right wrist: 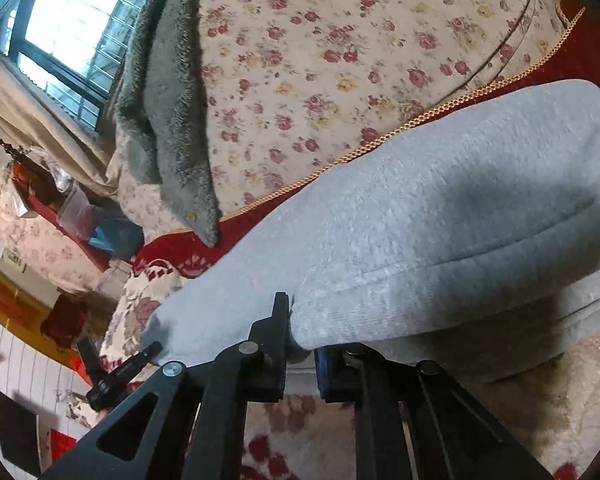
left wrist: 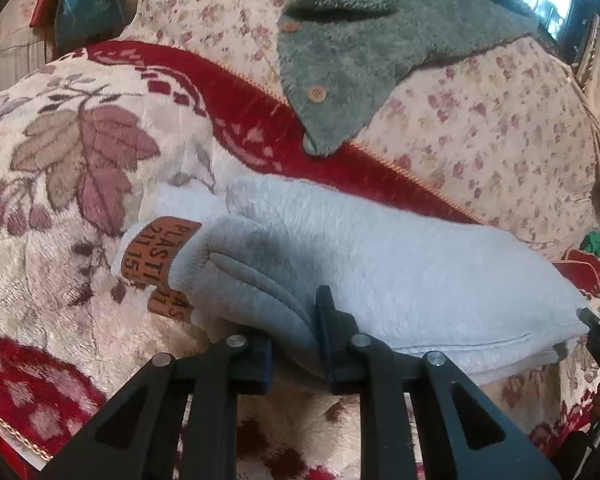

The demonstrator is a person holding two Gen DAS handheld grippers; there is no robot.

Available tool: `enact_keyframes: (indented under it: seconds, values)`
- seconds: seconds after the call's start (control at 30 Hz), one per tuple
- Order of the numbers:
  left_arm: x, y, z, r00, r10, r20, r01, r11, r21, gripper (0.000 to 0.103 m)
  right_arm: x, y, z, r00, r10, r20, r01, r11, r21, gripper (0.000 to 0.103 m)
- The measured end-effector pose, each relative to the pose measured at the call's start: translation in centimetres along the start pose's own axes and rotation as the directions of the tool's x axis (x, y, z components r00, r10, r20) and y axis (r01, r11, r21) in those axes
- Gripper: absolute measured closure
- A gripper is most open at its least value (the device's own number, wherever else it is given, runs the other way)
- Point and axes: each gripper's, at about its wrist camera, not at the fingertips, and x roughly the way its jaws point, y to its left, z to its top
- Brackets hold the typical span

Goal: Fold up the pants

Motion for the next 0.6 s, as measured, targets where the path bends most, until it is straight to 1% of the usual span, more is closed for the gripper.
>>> enact_keyframes:
  seconds: [0.17,0.27,0.3,0.33,0.37,0.4,0.43,0.47,0.5,0.6]
  values:
    - [0.0,0.6,-0.4,1.0,-0.002,-0.02,0.002,1.0,0.003,0.085,-1.1,0.5,-1.1,1.0,0.021,-0.014,-0.021,1.0,-0.021,0.092]
    - [0.9,1.1,-1.1,0.999,0.015,-0.043,-0.016,1.0,-0.009,0.082,-0.3,-0.2,-2.1,0.999,-0.013,-0.047,0.012,1.0,-0.026,0.092]
    - [1.5,1.5,-1.5,0.998,0.015,-0.062,-0.016,0.999,-0.03,0.074,0.3,-0.7,-2.4,0.998,-0.028,-0.064,0.027,0.999,-0.02,0.092]
    - [1.7,1.8,-1.8,0.997,0.005,-0.074,-0.009,0.999,-0.043,0.057,0.8,-1.2,-2.6,0.996,-0.042,-0.075,0.041,0.999,-0.013,0.091]
    - [2.0,2.1,-2.0,0.997,-0.015,-0.082,0.01,0.998,-0.058,0.048,1.2,-1.7,-2.8,0.995,-0.057,-0.079,0.057,0.998,-0.003,0.087]
    - [1.9,2.3,-2.3,0.997,-0.03,-0.077,0.025,0.997,-0.069,0.035,1.6,-2.2,-3.0,0.993,-0.079,-0.088,0.08,0.997,0.007,0.087]
    - [1.6,2.5,-2.6,0.998,-0.01,-0.068,0.005,0.998,-0.069,0.021,1.9,-2.4,-3.2,0.989,-0.102,-0.106,0.103,0.995,0.006,0.086]
    - [1.3,2.5,-2.7,0.998,0.029,-0.059,-0.032,0.998,-0.061,0.017,2.0,-2.4,-3.4,0.985,-0.121,-0.125,0.122,0.993,-0.001,0.085]
    - [0.9,2.7,-2.7,0.997,0.06,-0.046,-0.063,0.997,-0.052,0.016,1.8,-2.2,-3.5,0.983,-0.13,-0.132,0.13,0.991,-0.014,0.084]
    - [-0.5,3.9,-2.7,0.996,0.079,-0.034,-0.081,0.994,-0.069,0.016,0.6,-1.2,-3.8,0.97,-0.185,-0.155,0.172,0.981,-0.094,0.077]
